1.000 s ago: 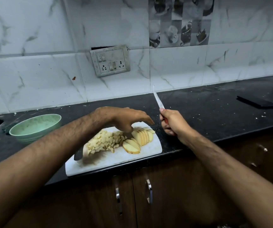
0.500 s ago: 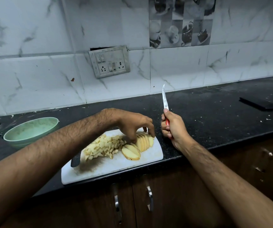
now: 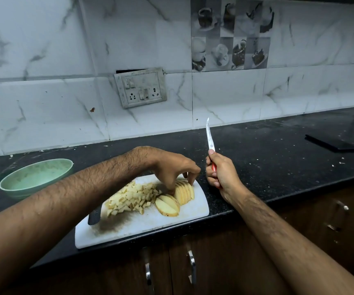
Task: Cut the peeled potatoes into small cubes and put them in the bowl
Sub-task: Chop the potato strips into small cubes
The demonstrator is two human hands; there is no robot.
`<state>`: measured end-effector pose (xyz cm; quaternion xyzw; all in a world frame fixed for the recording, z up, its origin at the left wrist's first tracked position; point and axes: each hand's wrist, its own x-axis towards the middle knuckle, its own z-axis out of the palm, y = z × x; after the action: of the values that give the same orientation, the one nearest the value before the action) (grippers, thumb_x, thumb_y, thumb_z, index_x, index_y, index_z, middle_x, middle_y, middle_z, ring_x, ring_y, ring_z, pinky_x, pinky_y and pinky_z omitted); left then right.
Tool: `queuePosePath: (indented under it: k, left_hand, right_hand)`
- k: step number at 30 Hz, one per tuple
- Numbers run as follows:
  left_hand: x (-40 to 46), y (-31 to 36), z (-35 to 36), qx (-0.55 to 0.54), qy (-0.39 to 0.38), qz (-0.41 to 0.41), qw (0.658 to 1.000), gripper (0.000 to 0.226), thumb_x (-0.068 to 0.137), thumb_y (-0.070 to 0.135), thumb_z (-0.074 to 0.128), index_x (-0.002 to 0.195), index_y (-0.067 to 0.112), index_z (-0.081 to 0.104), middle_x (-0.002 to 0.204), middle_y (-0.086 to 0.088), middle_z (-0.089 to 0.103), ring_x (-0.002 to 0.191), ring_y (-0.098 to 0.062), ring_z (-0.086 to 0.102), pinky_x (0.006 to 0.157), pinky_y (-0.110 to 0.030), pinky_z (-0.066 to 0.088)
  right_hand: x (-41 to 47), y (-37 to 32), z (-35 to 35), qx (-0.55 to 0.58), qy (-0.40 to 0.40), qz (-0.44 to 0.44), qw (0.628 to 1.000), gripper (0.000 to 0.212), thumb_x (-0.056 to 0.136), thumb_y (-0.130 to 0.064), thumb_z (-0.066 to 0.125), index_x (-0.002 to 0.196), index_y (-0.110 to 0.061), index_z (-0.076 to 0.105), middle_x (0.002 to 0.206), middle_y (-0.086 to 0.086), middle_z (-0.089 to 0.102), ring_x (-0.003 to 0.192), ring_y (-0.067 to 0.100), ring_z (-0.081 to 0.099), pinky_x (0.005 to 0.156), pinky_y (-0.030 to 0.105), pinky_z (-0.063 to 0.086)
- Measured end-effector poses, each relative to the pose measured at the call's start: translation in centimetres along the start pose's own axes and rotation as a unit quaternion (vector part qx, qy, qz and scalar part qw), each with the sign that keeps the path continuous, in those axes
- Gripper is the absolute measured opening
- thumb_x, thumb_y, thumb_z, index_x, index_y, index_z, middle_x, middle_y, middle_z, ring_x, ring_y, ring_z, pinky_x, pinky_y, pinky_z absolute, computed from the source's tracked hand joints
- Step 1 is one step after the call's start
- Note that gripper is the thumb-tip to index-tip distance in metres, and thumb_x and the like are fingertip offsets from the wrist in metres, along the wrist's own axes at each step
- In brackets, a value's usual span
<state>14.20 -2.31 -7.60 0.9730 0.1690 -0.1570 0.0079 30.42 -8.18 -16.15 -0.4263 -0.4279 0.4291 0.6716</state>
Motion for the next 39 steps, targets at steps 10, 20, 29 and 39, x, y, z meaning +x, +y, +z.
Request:
queuePosePath:
  k: [10,20,29,39]
  left_hand:
    - [-0.5,-1.1,0.8,-0.086,0.035,-0.004,0.996,0.050,0.077,0.008,0.084,0.118,0.015,0.057,0.127,0.005,0.060,0.117,-0.008,0.056,0.086,-0.015,0.048]
    - [-1.0,-1.9,1.7,-0.073,0.072,0.004,0.995,0.055,0.081,0.026,0.082,0.132,0.024,0.061,0.125,0.011,0.060,0.111,-0.007,0.058,0.097,-0.030,0.051]
    - [-1.2,-6.7,3.3,-0.142,0.234,-0.150,0.950,0.049,0.080,0.030,0.083,0.124,0.019,0.065,0.110,0.009,0.067,0.094,-0.005,0.062,0.078,-0.013,0.048]
    - [-1.0,-6.2,4.7,-0.209,0.229,-0.141,0.940,0.050,0.078,0.033,0.086,0.123,0.022,0.066,0.112,0.011,0.071,0.100,-0.003,0.066,0.092,-0.031,0.056]
  right_hand:
    - [0.2,0.1,0.0,0.019,-0.001,0.009,1.000,0.035,0.105,-0.032,0.044,0.077,-0.011,0.044,0.051,-0.002,0.026,0.035,0.006,0.021,0.029,0.016,0.018]
    - [1.2,0.0,-0.3,0.013,0.005,0.020,1.000,0.035,0.105,-0.030,0.045,0.076,-0.011,0.044,0.052,-0.001,0.024,0.035,0.006,0.021,0.030,0.016,0.017]
    - [0.9,0.3,-0.3,-0.025,-0.013,0.007,1.000,0.035,0.105,-0.031,0.046,0.077,-0.010,0.045,0.053,0.001,0.026,0.036,0.007,0.021,0.030,0.017,0.018]
    - [1.0,0.3,-0.3,-0.024,-0.022,0.007,0.999,0.035,0.105,-0.030,0.046,0.076,-0.010,0.044,0.052,0.001,0.025,0.035,0.007,0.020,0.030,0.017,0.017]
